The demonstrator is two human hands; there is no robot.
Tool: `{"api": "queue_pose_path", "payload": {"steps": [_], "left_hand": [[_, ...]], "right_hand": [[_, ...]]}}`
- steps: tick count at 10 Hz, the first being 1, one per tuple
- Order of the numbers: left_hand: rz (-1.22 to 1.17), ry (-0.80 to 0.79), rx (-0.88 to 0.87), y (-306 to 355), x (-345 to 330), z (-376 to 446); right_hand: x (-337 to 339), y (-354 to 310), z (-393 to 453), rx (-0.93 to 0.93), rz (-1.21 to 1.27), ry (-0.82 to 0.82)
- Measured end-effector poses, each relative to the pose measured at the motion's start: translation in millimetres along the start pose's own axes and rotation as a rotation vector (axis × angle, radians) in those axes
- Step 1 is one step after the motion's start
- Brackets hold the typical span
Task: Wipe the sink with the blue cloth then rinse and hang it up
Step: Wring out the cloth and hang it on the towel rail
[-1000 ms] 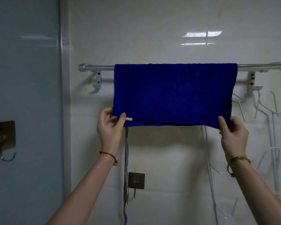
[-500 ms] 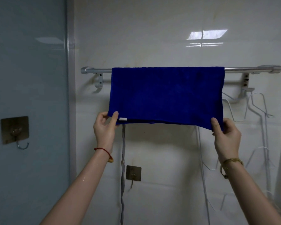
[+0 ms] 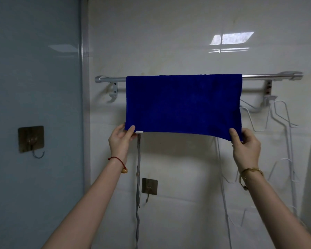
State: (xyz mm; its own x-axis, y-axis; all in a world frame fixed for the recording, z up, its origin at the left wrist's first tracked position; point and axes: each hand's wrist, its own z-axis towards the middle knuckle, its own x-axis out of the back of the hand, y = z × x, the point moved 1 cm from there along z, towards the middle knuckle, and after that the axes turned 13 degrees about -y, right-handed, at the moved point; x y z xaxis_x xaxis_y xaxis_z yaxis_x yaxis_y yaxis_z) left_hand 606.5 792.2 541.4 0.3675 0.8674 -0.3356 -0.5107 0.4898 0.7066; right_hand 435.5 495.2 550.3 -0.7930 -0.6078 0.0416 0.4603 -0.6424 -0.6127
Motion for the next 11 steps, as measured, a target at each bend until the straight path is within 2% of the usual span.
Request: {"api": "queue_pose_path", "payload": {"steps": [3, 5, 7, 11], "left_hand": [[0.059, -0.045, -0.010, -11.0, 7.1, 12.4], [0.002, -0.054, 0.036, -12.7, 9.6, 16.6], [0.100, -0.022, -0.010, -7.6, 11.6, 15.3], [0.362, -0.066, -0.104, 3.3, 28.9, -0.8]], "right_hand": [[-5.8, 7.4, -3.2, 0.015, -0.047, 0.046], [-4.8, 5.2, -7.0, 0.066, -0.073, 0.058], [-2.0, 3.7, -6.6, 0.069, -0.096, 0.048], [4.2, -8.9, -17.7, 0.011, -0.075, 0.048]]}}
